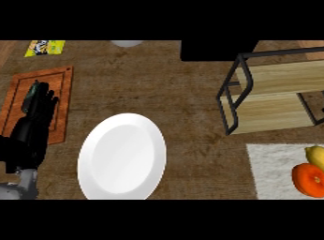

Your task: Pick the squash from the placemat and place it in the tiered shelf

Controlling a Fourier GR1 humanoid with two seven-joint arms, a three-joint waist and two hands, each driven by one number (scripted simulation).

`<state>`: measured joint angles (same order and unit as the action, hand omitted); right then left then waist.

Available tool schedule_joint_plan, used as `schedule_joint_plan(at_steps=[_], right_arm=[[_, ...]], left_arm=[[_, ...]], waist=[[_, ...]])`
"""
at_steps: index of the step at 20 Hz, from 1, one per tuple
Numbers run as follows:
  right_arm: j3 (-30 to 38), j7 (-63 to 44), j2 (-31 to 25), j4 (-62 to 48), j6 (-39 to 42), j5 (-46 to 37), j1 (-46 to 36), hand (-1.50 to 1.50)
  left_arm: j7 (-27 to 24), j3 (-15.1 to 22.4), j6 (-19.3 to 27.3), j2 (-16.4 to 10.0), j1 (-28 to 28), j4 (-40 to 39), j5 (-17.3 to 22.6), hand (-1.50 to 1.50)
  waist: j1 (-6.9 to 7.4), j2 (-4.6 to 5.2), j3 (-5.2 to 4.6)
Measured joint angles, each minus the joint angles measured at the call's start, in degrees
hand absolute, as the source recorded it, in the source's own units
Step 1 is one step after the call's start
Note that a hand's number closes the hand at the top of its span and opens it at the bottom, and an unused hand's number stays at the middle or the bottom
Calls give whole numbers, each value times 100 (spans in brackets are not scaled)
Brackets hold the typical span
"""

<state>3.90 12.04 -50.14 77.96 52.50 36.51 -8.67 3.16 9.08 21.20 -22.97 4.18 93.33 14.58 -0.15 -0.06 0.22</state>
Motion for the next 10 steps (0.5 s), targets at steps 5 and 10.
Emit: schedule_joint_plan(at_steps=[5,10], right_arm=[[199,-78,-659,910,162,-913,-43,-150],[428,79,-948,2164,-44,-2301,41,-150]], left_arm=[[43,-41,19,3,-46,22,-7,0],[61,-117,26,-23,-132,80,8,0]], waist=[[-62,-28,-1],[-152,-63,5]])
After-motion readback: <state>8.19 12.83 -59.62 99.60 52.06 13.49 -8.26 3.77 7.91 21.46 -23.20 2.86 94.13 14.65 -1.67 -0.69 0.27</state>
